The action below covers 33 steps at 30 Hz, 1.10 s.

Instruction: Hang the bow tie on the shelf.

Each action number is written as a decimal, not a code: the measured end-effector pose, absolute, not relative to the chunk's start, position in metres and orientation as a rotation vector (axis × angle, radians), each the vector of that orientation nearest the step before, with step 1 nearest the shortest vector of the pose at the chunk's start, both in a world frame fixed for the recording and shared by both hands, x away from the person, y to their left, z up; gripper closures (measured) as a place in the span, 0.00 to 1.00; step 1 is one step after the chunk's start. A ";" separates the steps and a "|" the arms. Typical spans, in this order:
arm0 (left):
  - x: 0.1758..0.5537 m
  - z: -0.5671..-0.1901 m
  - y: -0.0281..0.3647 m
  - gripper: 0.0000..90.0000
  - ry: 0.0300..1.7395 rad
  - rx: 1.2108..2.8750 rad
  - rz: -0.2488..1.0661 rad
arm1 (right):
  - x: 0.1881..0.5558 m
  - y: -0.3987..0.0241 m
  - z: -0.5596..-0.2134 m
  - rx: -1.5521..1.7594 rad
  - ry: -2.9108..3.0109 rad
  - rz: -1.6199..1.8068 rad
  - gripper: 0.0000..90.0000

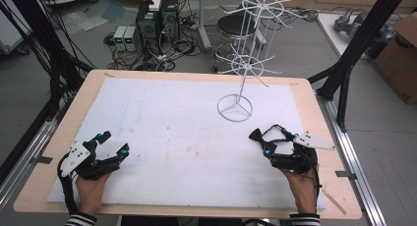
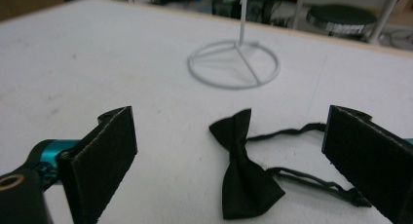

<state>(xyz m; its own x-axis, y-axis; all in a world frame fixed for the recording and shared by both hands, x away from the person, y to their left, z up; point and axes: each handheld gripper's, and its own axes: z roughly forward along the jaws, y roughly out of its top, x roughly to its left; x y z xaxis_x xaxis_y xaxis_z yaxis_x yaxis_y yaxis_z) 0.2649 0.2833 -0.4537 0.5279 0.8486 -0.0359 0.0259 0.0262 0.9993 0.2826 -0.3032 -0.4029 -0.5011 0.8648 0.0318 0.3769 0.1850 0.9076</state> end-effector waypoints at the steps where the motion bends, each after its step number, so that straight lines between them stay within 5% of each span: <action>1: 0.265 -0.454 0.283 0.20 0.818 1.412 0.760 | 0.285 -0.303 -0.402 1.175 1.990 1.263 0.06; 11: 0.265 -0.454 0.283 0.20 0.818 1.412 0.761 | 0.310 -0.310 -0.399 1.348 2.130 1.107 0.08; 14: 0.265 -0.454 0.283 0.20 0.820 1.410 0.761 | 0.312 -0.312 -0.398 1.357 2.163 1.091 0.23; 33: 0.265 -0.454 0.283 0.20 0.819 1.410 0.760 | 0.329 -0.314 -0.410 1.424 2.279 0.976 0.45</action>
<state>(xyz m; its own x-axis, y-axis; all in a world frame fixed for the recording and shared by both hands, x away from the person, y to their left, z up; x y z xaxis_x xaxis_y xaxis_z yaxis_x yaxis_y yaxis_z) 0.2648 0.2828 -0.4538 0.5269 0.8491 -0.0374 0.0261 0.0277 0.9993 0.3293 -0.3141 -0.4101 -0.4741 0.8734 0.1113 0.6834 0.2853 0.6720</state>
